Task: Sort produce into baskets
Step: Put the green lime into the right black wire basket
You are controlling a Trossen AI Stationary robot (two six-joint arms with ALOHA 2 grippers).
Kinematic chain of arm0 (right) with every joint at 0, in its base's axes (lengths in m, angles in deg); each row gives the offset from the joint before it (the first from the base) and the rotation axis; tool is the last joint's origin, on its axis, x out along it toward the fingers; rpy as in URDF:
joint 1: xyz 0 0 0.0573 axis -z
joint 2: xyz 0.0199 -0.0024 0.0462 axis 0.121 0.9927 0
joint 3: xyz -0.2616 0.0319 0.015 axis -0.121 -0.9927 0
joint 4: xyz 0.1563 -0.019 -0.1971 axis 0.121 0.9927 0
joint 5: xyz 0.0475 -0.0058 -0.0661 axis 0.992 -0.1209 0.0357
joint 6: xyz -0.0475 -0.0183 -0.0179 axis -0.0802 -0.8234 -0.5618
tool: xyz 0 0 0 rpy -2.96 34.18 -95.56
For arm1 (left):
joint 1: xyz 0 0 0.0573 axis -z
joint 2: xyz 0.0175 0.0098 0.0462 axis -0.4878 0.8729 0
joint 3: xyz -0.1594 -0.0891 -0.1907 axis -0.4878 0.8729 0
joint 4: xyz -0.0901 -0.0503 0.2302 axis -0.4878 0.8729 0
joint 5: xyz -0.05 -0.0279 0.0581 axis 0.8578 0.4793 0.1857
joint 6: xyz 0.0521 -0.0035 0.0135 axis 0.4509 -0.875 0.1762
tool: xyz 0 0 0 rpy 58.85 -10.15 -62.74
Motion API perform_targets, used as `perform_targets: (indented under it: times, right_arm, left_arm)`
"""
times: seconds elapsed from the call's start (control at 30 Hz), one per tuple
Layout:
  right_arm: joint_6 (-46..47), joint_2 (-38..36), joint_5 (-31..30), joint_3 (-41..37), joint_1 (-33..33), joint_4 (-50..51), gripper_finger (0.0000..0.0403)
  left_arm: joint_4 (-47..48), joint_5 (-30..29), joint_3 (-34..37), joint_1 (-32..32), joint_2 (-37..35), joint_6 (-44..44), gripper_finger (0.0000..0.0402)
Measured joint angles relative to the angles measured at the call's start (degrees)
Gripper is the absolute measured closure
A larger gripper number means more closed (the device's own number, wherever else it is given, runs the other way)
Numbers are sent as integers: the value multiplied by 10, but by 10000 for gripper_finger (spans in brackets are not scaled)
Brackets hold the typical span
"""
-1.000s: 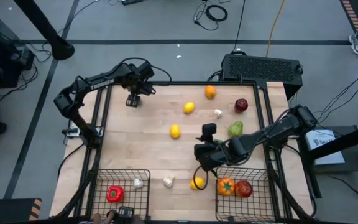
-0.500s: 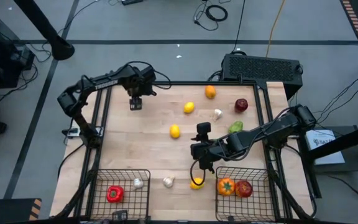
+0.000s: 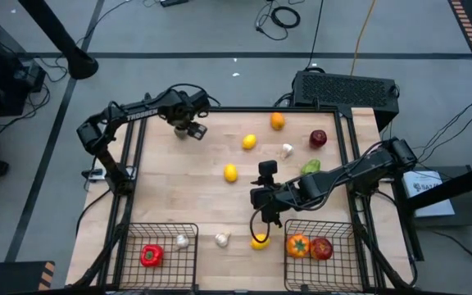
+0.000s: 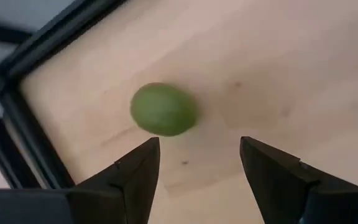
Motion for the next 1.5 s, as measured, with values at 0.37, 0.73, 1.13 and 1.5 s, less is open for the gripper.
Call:
perform_targets:
  times: [0.37,0.73,1.13,1.5]
  right_arm:
    - [0,0,2,0,-3,0,268]
    - [-33,0,49,0,-3,-41,268]
    - [-71,0,151,0,-3,-103,268]
    - [-104,0,185,0,-3,-102,268]
  left_arm:
    - [-19,-88,55,10,-1,-198,171]
    - [-62,-113,89,75,0,-280,171]
    - [-60,-191,93,131,0,-459,88]
    - [-20,-306,93,203,13,-673,15]
